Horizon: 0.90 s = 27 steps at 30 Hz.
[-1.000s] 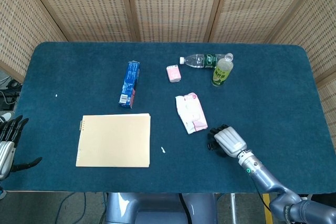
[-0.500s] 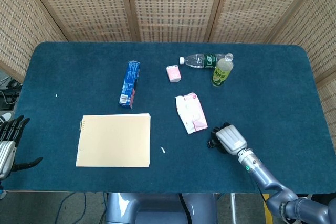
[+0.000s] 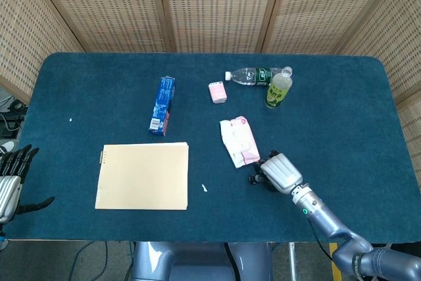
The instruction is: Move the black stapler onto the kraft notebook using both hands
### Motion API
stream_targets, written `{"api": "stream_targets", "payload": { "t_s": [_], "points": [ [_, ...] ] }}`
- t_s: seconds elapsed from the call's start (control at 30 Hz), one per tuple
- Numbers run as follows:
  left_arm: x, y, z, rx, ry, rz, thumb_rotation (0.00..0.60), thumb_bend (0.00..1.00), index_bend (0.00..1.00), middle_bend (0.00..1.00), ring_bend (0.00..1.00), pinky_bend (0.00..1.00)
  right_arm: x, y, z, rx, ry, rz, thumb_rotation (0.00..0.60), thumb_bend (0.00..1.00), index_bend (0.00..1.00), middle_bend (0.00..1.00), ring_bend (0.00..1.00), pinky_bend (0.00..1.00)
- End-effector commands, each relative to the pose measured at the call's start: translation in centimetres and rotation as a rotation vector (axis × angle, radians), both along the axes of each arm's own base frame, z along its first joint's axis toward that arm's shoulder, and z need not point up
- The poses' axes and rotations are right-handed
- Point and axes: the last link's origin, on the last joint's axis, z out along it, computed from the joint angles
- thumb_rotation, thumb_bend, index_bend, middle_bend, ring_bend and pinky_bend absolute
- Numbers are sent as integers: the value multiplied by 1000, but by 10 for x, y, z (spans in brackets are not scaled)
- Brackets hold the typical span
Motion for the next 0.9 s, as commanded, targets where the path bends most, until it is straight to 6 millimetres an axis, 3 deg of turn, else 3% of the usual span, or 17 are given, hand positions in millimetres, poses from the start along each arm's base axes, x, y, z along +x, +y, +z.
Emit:
{"api": "stream_targets", "payload": {
  "t_s": [0.03,0.2,0.37,0.6,0.9],
  "points": [
    [0,1,1,-1,-5,2,600,0,0,0,0,0,36,-9,1,14,28,61,600,645,667,657,600,377],
    [-3,4,2,-11,-15,11,600,0,0,0,0,0,75,-17,-13,51,44,92,600,645,667,656,600,377],
    [-6,7,4,-10,-25,25,600,0,0,0,0,0,98,-19,-32,77,56,87,600,646,667,657,600,377],
    [-8,9,4,-19,-30,30,600,0,0,0,0,0,111,-25,-62,90,66,7,600,646,667,657,600,377],
    [-9,9,4,-24,-32,32,600,0,0,0,0,0,120,-18,-83,109,74,-67,600,645,665,656,600,377]
  ]
}}
